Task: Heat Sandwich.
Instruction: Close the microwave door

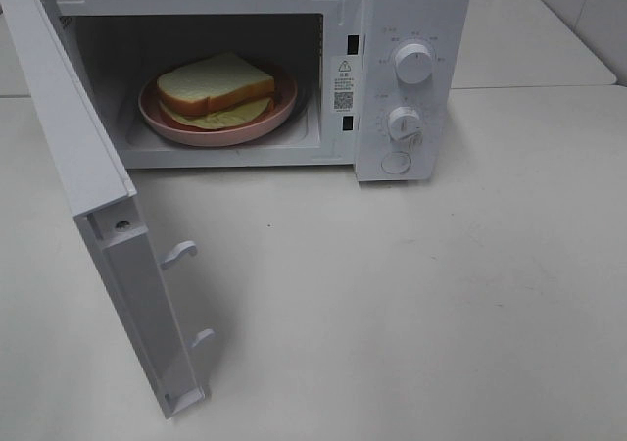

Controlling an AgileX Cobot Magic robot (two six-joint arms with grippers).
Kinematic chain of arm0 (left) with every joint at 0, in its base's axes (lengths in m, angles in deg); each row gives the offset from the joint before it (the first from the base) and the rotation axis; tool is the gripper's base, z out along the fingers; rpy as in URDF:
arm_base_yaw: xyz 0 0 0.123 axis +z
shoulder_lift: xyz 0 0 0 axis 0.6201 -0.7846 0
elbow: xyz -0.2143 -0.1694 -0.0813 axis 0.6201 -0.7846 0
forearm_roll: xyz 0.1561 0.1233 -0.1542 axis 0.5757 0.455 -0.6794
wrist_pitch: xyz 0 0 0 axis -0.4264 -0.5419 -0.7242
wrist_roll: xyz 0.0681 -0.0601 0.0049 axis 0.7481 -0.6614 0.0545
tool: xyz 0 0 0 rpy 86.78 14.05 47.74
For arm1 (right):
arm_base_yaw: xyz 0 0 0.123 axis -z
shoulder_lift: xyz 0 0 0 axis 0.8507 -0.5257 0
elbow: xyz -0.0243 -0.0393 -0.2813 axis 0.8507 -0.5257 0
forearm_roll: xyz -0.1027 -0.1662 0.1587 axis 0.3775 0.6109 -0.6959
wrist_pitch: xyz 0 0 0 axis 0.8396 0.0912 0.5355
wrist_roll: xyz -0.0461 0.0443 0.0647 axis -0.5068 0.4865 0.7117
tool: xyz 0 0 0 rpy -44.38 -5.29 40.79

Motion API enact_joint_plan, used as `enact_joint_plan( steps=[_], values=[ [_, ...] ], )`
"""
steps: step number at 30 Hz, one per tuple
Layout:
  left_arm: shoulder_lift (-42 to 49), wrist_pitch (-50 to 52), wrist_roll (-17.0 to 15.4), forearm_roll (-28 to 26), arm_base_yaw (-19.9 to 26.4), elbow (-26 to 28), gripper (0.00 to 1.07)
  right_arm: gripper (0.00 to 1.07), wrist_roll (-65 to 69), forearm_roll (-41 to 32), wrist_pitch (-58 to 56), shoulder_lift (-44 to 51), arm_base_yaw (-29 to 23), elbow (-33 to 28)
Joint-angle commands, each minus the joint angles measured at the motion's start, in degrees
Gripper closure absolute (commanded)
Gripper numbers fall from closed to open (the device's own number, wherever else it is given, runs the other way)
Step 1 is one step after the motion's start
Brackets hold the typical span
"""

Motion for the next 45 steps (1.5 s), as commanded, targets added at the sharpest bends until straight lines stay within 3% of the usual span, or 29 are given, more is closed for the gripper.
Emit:
enact_joint_plan(
  steps=[1, 35, 45],
  values=[
    [1.2, 0.9, -0.1, -0.3, -0.1, -0.1, 0.03, 0.31, 0.4, -0.2, 0.3, 1.5, 0.5, -0.2],
    [0.3, 1.1, -0.4, 0.1, -0.1, 0.2, 0.03, 0.31, 0.4, -0.2, 0.3, 1.5, 0.5, -0.2],
    [-11.9, 8.3, -0.2, 1.9, -0.1, 2.3, 0.17, 0.31, 0.4, -0.2, 0.3, 1.5, 0.5, -0.2]
  ],
)
